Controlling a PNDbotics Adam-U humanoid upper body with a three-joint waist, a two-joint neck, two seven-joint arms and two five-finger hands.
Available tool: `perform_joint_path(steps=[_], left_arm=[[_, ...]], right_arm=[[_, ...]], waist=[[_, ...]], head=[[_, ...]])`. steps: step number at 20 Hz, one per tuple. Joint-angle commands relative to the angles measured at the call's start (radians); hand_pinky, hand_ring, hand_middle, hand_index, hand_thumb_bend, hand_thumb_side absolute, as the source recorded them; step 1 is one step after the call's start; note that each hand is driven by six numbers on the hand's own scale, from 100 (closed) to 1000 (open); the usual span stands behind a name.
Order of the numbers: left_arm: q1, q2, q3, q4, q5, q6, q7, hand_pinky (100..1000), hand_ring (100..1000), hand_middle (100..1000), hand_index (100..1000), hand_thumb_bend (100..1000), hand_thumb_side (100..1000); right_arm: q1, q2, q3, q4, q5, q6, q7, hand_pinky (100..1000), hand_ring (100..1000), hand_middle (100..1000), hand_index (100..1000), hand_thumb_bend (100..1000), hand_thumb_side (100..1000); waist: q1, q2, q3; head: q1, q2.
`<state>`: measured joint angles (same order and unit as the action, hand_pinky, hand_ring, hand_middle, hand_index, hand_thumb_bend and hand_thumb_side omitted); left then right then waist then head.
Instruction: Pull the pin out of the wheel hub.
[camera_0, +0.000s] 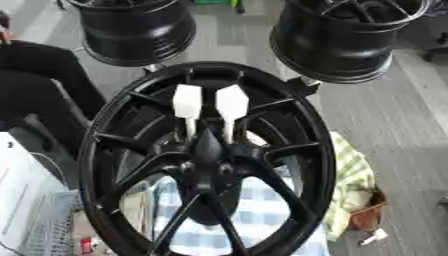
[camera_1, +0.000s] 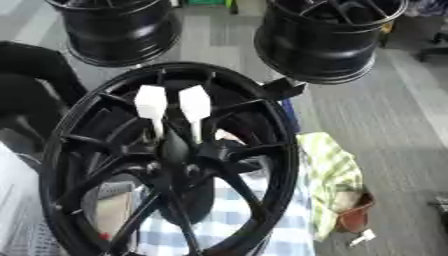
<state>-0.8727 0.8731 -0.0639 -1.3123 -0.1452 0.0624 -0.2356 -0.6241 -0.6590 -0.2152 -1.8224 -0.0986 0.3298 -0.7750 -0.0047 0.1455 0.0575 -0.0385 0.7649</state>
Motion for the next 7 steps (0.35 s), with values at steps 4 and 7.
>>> perform_joint_path(steps=[4,7], left_arm=[[-0.018,0.026,0.008,-0.018,0.006,0.001,0.010,823,780,630,803,100,380],[-0.017,0.027,0.009,-0.020,0.010,0.001,0.015,822,778,626,801,100,381]], right_arm=[[-0.017,-0.032,-0.004,-0.014,0.010,0.043,-0.039,744,645,640,740,156,301],[-0.017,-0.033,-0.003,-0.015,0.010,0.042,-0.037,744,646,640,740,155,302]], waist=[[0.003,-0.018,-0.001],[0.003,-0.018,-0.001]], head=[[0.001,0.005],[0.001,0.005]])
